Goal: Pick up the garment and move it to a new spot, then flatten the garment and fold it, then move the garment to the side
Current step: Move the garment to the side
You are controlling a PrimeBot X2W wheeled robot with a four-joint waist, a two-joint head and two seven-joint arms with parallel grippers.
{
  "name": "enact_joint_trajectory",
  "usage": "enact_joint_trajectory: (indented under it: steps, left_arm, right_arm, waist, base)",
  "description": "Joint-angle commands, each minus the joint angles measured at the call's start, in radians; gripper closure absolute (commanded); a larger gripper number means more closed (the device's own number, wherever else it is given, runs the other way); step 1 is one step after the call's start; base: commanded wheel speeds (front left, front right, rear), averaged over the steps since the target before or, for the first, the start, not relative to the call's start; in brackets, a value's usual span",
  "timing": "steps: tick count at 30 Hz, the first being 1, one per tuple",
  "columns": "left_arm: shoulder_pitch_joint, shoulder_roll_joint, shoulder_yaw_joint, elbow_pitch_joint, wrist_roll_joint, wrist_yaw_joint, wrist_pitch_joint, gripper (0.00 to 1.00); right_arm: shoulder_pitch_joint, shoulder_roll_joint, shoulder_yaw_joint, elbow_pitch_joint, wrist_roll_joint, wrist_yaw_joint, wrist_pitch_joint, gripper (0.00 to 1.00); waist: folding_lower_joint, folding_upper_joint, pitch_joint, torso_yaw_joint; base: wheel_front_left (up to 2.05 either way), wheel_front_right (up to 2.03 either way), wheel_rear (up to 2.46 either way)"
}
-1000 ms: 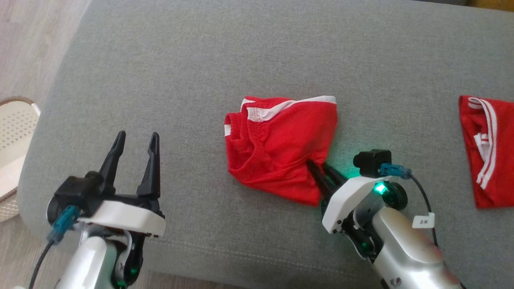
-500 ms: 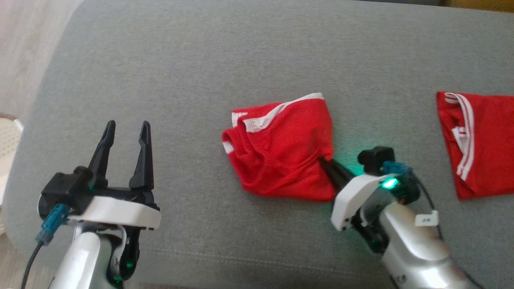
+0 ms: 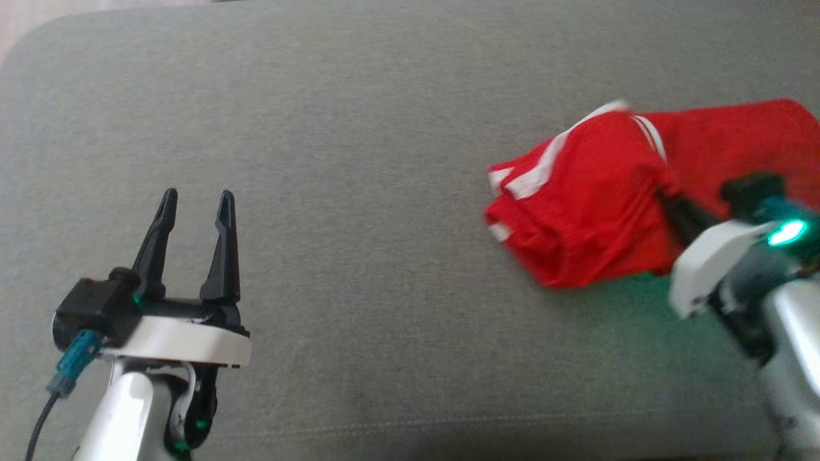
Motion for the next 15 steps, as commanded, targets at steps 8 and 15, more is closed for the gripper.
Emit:
enact_joint_trajectory:
  steps: [8,15]
  left_arm:
    - [-0.072,0.025,0.036,-0.048,0.016,-0.023,-0.006,0.00]
    - [-0.097,0.030,0.024,-0.050,0.019,-0.034,-0.006,0.00]
  right_arm:
    - [-0.100,-0.083,-0.202,-0.109,-0.005,-0.001,0.063,1.00]
    - [-0.130,-0.053,-0.366,-0.037,0.018,-0.001,0.041,1.00]
  waist:
    - [0.0000,0.0000,0.081,-0.088]
    - [0.0000,0.0000,0.125,-0.098]
  base:
    - [0.00,0.00,0.00]
    - [0.00,0.00,0.00]
